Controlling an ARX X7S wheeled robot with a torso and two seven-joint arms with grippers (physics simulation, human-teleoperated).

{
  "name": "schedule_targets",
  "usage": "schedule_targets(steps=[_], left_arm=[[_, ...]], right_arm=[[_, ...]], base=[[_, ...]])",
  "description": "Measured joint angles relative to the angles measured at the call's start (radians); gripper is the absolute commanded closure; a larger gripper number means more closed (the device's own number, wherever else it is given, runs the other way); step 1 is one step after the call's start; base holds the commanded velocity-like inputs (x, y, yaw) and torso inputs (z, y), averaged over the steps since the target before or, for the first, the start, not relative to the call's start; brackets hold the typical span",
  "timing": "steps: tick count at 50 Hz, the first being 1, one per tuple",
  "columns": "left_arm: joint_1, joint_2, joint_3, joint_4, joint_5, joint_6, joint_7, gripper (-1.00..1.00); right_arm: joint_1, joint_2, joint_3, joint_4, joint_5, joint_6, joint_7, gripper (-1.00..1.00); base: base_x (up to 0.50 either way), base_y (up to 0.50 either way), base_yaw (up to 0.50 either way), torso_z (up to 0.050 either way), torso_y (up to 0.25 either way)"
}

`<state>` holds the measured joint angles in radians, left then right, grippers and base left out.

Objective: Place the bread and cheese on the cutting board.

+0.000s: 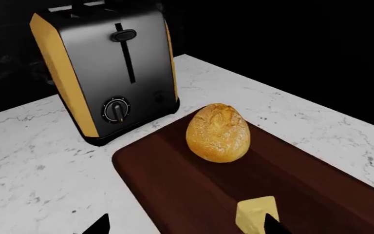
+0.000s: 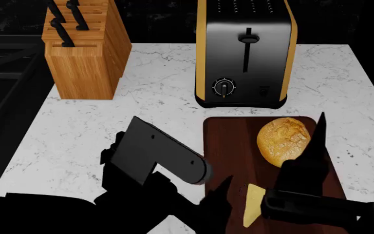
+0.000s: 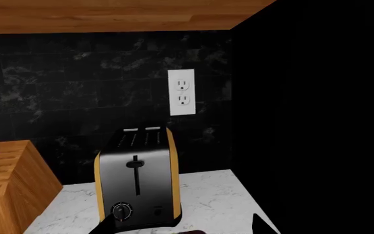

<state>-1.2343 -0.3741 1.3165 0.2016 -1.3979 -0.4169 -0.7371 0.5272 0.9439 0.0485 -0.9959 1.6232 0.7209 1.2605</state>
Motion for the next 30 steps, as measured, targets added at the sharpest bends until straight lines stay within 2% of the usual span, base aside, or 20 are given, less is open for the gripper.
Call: schedule_targets(steps=[15,30], left_arm=[[0.039,-0.176,-0.048,0.126,0.023,0.053,-0.09,-1.0],[0.087,-0.358,-0.075,0.247,0.084,0.093,-0.189,-1.0]], right_arm=[[0.0,-0.005,-0.013,0.0,0.002,0.006,0.001,-1.0],[-0.068,-0.016,-0.007,0.002,-0.041,0.011,-0.041,-1.0]], base=[[0.0,0.0,0.0,0.0,0.0],[0.0,0.0,0.0,0.0,0.0]])
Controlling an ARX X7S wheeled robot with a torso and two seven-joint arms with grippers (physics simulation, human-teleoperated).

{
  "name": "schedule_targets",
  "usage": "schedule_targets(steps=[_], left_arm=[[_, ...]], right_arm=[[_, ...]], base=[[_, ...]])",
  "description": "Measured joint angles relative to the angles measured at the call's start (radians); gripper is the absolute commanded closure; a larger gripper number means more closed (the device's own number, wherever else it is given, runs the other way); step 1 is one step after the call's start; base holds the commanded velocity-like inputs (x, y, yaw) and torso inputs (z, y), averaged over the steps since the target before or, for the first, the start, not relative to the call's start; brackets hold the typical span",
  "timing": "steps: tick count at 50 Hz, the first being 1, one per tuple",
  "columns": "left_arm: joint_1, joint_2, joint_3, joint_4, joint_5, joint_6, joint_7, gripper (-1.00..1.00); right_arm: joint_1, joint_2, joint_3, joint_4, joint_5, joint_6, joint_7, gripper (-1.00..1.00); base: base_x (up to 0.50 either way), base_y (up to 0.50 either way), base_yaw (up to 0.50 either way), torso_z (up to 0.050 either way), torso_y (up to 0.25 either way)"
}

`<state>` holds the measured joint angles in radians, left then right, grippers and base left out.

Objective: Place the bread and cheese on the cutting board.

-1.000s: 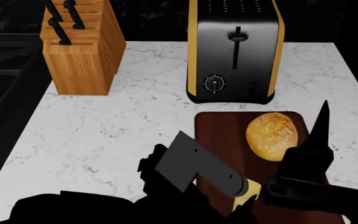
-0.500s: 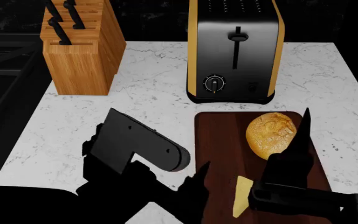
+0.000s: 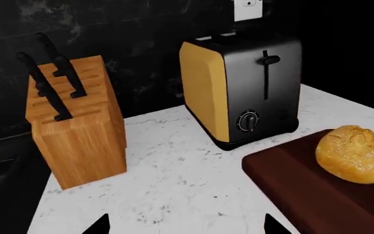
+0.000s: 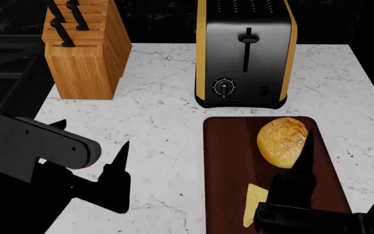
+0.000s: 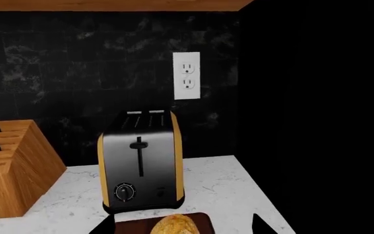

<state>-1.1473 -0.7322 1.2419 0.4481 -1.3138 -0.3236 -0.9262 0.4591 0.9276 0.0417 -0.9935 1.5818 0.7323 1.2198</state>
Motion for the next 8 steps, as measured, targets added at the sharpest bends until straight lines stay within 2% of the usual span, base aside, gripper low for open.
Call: schedule_targets(steps=[8], left_arm=[[0.034,-0.066,0.001,0.045,0.063,0.021,-0.043,-1.0]], right_arm=[[-0.044,-0.006,0.008,0.002,-0.031,0.0,-0.026,-1.0]], base=[[0.0,0.0,0.0,0.0,0.0]])
